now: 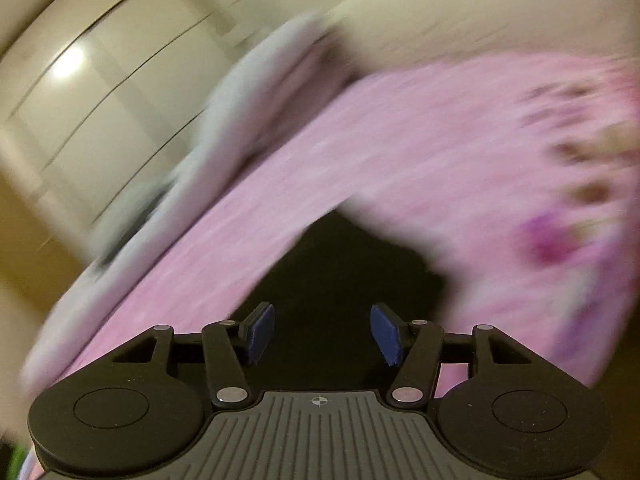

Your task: Fold clothes

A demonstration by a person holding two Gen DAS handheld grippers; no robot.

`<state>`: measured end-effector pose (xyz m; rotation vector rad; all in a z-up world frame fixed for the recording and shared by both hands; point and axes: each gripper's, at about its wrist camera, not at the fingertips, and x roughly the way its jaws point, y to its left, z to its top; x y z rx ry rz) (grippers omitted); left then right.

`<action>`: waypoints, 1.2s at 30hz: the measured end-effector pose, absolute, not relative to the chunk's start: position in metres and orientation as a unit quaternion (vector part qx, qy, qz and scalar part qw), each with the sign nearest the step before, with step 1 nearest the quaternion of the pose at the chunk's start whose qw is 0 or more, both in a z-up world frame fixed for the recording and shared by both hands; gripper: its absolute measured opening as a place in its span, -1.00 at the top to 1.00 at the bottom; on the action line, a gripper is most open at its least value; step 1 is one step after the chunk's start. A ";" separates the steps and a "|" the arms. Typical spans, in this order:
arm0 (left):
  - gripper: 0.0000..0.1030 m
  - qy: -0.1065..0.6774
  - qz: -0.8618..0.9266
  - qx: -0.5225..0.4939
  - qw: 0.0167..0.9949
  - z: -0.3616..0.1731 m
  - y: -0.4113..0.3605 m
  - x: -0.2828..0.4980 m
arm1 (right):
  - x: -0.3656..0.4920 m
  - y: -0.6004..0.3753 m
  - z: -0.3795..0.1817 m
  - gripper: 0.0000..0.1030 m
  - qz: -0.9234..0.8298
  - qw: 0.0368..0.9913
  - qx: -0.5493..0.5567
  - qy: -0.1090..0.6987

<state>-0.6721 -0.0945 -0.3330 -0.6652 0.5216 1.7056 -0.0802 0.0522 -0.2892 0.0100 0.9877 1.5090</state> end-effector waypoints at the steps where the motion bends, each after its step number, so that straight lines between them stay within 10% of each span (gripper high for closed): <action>1: 0.53 0.231 0.729 -0.277 0.581 -0.334 -0.089 -0.669 | -0.100 0.060 -0.292 -0.12 0.672 0.604 -0.013 0.428; 17: 0.41 0.365 0.740 -0.175 0.538 -0.372 0.004 -0.645 | -0.218 0.107 -0.346 -0.12 0.716 0.501 -0.087 0.479; 19: 0.90 0.381 0.743 -0.165 0.525 -0.380 0.016 -0.646 | -0.209 0.097 -0.348 -0.12 0.710 0.500 -0.074 0.491; 29: 0.86 -0.089 0.760 -0.473 0.437 -0.394 -0.133 -0.818 | -0.196 0.077 -0.341 -0.12 0.698 0.505 -0.051 0.505; 36: 0.78 -0.156 0.742 -0.487 0.434 -0.393 -0.149 -0.837 | -0.207 0.061 -0.335 -0.12 0.693 0.507 -0.058 0.509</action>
